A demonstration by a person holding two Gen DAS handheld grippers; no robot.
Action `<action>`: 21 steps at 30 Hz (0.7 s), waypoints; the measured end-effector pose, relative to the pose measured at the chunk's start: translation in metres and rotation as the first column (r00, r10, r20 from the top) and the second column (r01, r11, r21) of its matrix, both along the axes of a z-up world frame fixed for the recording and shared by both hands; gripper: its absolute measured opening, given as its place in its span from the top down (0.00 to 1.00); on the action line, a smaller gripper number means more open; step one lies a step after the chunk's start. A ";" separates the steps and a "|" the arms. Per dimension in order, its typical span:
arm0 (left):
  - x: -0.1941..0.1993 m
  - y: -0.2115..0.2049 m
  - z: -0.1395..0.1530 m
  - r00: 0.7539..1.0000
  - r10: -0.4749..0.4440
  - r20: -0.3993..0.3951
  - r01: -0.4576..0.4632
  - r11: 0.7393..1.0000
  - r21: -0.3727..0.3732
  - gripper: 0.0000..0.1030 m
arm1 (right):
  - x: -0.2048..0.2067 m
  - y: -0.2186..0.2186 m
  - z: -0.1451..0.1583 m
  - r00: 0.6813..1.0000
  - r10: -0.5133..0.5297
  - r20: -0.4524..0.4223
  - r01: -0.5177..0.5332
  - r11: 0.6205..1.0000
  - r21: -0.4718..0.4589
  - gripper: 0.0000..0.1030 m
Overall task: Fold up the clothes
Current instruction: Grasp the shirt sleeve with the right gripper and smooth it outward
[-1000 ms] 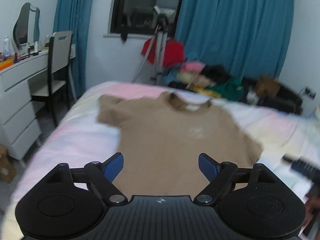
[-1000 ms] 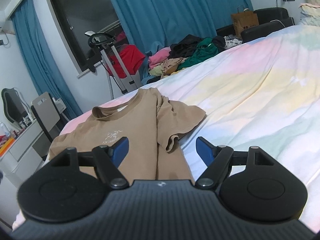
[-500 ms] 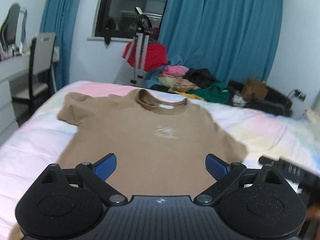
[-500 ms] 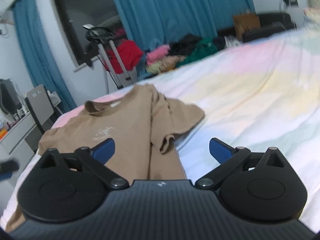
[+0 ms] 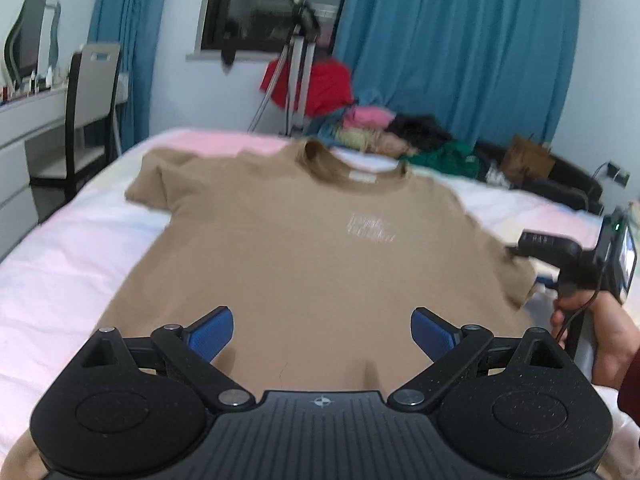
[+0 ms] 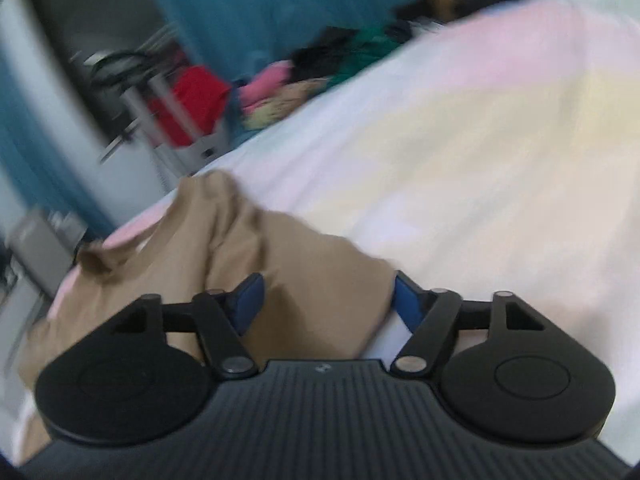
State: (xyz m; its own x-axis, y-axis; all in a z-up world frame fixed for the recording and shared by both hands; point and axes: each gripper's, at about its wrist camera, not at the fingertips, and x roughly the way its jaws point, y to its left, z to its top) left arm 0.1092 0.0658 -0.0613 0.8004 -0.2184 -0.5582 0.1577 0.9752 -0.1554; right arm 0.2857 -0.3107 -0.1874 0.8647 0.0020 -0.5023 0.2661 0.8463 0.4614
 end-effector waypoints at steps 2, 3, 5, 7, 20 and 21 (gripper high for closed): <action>0.005 0.004 -0.002 1.000 0.006 -0.020 -0.007 0.999 -0.046 0.06 | 0.007 0.006 0.000 1.000 0.010 -0.012 -0.011 0.998 -0.059 0.76; 0.006 0.006 -0.002 1.000 0.008 -0.020 -0.010 0.998 -0.070 0.06 | 0.008 0.006 0.003 1.000 0.002 -0.002 -0.002 0.997 -0.074 0.86; 0.006 0.007 0.000 1.000 0.018 -0.009 -0.019 0.996 -0.087 0.06 | 0.011 0.006 0.010 1.000 -0.016 0.020 0.018 0.994 -0.107 0.89; 0.006 0.007 0.001 1.000 0.028 -0.003 -0.028 0.996 -0.084 0.06 | 0.015 0.000 0.024 0.997 -0.047 0.058 0.054 0.989 -0.139 0.90; 0.030 -0.010 -0.015 0.999 0.014 -0.030 -0.016 0.998 -0.056 0.06 | 0.120 -0.065 0.102 0.972 -0.231 0.040 0.225 0.872 -0.436 0.91; 0.032 -0.011 -0.018 0.999 0.014 -0.031 -0.015 0.999 -0.052 0.06 | 0.128 -0.068 0.099 0.972 -0.236 0.015 0.219 0.875 -0.433 0.89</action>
